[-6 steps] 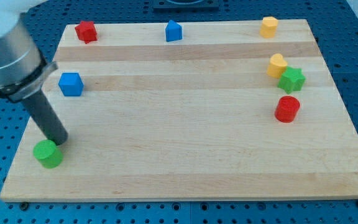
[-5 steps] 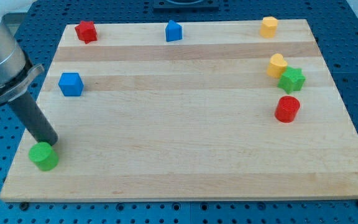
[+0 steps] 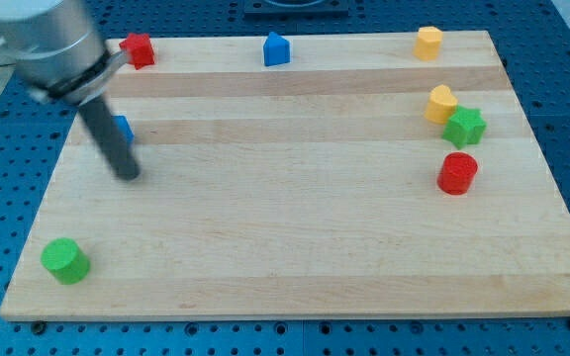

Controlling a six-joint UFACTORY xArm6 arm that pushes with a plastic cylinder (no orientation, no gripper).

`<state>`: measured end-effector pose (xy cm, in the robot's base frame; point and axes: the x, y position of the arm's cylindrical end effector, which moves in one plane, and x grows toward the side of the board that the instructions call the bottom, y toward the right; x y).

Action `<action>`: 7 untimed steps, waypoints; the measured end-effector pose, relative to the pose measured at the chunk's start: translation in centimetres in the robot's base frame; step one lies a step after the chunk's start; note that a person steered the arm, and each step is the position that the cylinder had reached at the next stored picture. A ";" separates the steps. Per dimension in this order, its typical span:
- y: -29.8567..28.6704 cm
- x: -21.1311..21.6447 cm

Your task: Move the yellow heart to the bottom center of the board

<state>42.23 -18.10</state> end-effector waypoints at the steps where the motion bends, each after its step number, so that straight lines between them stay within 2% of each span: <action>1: 10.1 -7.0; 2: 20.3 -12.4; 3: 29.9 -14.4; 4: 35.6 -14.4; 5: 38.6 -14.4; 6: 41.7 -12.9; 7: 41.9 -10.0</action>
<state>32.20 23.83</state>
